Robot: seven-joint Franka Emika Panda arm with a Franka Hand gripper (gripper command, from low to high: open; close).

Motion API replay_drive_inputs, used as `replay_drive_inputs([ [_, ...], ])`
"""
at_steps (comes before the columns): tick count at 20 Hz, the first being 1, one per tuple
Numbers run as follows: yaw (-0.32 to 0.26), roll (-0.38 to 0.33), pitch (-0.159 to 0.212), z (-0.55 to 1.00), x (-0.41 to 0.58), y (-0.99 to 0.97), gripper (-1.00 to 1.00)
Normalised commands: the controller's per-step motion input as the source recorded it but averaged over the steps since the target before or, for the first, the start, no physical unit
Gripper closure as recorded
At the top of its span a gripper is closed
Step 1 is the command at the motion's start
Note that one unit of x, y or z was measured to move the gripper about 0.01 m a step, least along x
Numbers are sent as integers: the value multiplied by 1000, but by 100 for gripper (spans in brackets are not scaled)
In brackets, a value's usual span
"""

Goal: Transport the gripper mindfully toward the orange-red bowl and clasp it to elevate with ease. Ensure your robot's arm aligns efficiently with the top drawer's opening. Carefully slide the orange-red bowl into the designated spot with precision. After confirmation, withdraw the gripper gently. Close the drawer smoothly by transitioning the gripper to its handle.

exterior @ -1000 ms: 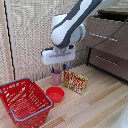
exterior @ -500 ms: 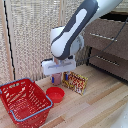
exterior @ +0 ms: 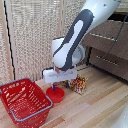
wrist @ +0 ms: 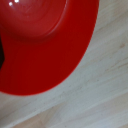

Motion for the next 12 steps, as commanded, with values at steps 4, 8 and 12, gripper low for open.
replay_drive_inputs([
  [4,2,-16,-120,-373,-20,57,-100],
  [8,21,-15,-128,-416,-21,3,-100],
  [12,16,-11,-111,-363,-72,6,-100],
])
